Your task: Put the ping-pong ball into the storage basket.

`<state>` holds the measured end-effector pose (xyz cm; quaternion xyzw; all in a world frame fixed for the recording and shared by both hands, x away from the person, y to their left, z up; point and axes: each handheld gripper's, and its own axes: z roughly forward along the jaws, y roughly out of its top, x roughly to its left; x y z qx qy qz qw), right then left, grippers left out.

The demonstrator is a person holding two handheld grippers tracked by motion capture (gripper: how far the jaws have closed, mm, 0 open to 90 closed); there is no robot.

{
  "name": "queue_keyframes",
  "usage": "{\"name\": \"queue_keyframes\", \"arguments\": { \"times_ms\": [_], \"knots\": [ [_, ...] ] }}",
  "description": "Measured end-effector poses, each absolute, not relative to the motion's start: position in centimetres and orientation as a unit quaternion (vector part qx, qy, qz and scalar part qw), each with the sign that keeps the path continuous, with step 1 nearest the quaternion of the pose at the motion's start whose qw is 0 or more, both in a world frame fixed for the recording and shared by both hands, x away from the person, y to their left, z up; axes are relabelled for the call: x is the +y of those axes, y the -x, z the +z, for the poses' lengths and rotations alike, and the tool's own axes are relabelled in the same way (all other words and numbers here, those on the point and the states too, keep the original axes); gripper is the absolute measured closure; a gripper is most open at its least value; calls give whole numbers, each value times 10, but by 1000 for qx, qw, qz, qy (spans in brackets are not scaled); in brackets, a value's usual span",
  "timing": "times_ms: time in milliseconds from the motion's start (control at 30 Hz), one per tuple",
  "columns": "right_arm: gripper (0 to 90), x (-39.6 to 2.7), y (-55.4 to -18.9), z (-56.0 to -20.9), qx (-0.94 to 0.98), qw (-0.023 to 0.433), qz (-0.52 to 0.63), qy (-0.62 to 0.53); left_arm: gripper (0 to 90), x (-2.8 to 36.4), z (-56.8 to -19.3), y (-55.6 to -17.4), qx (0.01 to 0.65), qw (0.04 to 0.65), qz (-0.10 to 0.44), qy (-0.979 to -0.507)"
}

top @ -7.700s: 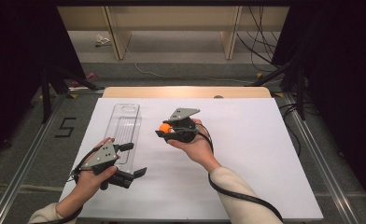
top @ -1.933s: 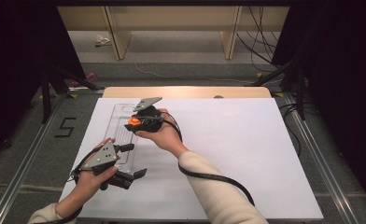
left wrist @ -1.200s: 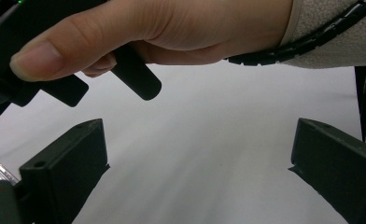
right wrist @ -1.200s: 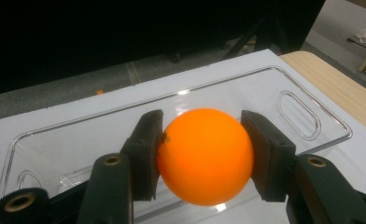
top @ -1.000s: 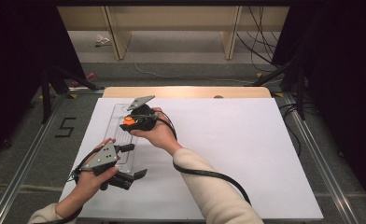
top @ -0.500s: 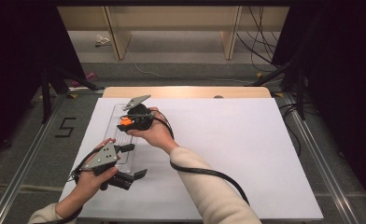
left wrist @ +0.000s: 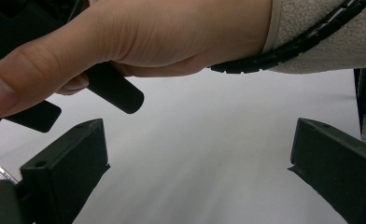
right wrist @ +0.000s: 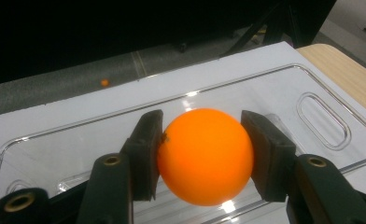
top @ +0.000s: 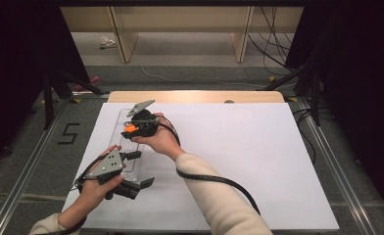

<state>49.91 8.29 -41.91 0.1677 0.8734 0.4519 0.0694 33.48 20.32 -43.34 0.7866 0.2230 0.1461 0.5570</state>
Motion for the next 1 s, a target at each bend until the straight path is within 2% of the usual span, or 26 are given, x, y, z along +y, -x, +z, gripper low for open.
{"name": "queue_keyframes", "arguments": {
  "times_ms": [1000],
  "knots": [
    [514, 95, -504, -429, 883, 54, 434, -168, 35, 203, -434, -335, 220, 556, 145, -788]
  ]
}}
